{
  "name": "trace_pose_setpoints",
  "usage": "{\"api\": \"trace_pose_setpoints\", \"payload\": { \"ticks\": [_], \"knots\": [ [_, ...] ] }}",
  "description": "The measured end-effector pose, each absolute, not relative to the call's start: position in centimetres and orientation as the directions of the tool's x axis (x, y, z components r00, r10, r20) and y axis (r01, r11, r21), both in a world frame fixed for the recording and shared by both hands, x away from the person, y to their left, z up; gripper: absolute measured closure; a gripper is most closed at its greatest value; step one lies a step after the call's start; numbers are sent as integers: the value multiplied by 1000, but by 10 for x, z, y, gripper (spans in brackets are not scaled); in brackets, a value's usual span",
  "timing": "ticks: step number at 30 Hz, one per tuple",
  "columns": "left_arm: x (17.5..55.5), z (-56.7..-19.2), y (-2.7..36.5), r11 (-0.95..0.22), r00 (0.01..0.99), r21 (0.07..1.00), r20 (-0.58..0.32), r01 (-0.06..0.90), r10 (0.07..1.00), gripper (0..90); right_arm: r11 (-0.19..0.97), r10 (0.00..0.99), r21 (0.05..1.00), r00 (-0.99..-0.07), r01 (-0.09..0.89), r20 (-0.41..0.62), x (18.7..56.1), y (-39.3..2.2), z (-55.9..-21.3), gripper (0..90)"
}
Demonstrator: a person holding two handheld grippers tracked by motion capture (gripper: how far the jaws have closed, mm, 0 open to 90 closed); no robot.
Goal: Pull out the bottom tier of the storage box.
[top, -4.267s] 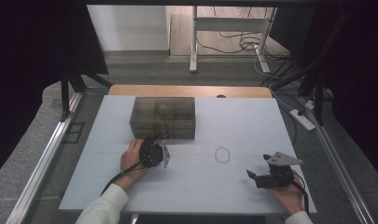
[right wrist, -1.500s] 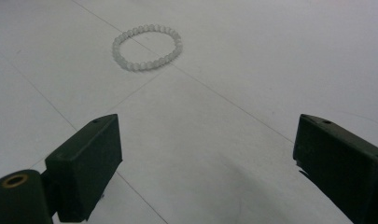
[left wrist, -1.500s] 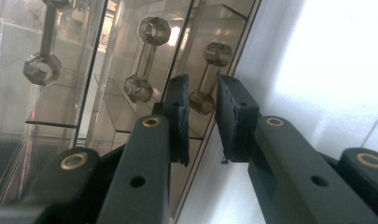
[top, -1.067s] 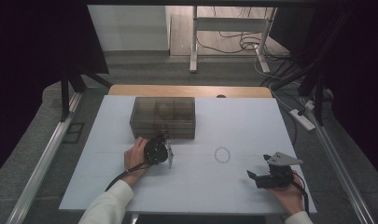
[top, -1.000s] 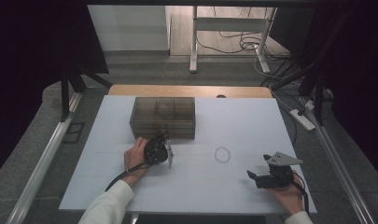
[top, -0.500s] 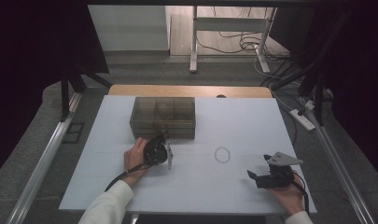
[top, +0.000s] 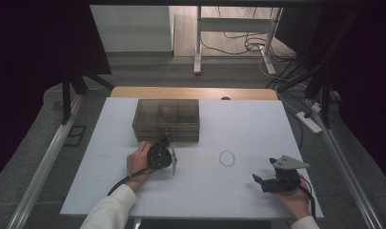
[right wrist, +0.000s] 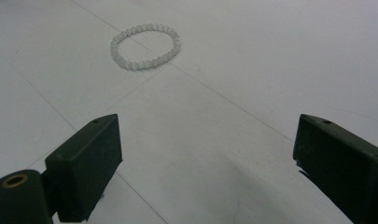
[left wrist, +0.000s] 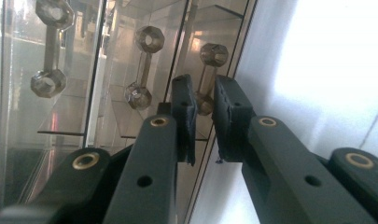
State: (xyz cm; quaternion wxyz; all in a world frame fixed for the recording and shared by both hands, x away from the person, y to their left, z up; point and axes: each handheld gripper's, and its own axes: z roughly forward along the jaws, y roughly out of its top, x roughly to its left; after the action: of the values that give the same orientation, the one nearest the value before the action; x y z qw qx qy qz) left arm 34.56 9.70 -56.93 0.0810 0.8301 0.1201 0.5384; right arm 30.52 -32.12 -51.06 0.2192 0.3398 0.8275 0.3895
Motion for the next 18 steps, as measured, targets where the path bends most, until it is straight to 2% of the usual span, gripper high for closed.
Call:
{"api": "trace_pose_setpoints", "payload": {
  "ticks": [18],
  "knots": [
    [340, -569, 100, -955, 397, 279, 869, 100, 296, 795, 467, 734, 791, -672, 395, -98, 305, -322, -511, 77]
  ]
}}
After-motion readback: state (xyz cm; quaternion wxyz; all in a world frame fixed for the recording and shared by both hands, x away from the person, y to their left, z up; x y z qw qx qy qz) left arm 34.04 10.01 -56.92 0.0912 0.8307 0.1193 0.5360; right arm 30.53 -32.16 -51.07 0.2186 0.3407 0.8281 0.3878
